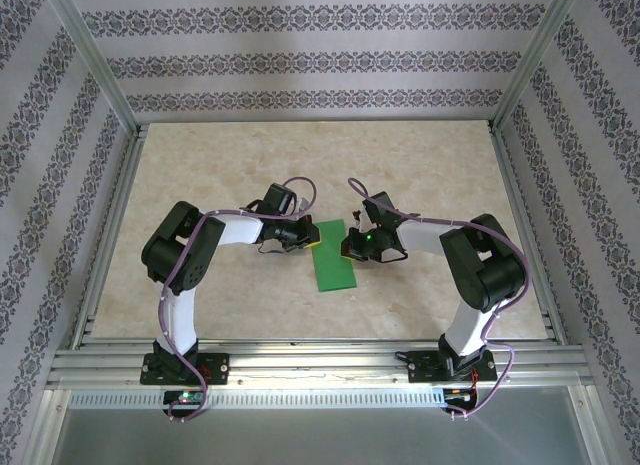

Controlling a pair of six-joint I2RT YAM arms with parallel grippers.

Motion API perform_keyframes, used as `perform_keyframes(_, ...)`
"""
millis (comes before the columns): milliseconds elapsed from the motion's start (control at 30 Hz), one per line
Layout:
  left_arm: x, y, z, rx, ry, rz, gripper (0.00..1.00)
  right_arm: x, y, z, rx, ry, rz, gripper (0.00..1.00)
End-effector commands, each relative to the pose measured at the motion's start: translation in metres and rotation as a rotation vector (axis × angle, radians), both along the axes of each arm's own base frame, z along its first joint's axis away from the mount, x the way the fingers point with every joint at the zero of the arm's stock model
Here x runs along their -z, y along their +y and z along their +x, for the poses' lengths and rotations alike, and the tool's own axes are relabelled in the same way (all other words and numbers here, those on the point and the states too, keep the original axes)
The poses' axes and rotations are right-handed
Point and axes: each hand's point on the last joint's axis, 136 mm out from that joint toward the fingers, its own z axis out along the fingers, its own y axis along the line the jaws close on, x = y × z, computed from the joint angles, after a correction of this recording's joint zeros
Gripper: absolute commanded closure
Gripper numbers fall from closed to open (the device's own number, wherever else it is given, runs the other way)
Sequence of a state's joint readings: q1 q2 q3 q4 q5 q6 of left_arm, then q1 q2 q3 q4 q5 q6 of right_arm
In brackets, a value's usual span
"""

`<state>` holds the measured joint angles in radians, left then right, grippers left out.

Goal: Fold a paper plane with a square sheet of paper (pick it up from the middle)

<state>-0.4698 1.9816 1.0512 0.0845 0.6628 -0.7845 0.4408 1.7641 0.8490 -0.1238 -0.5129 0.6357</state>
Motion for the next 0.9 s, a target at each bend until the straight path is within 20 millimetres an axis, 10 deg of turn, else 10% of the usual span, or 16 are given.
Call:
perform_keyframes(0,0.007,0.011,0.004,-0.002,0.005,0.046,1.0,0.041,-0.031,-0.036,0.01,0.157,-0.168,1.0)
perform_keyframes(267,-0.027,-0.001,0.021,0.018,-0.056,-0.015,0.99,0.04,-0.031,-0.036,0.007,0.156,-0.169,1.0)
perform_keyframes(867,0.015,0.026,0.037,-0.05,-0.012,0.04,0.99,0.041,-0.033,-0.04,0.001,0.166,-0.176,1.0)
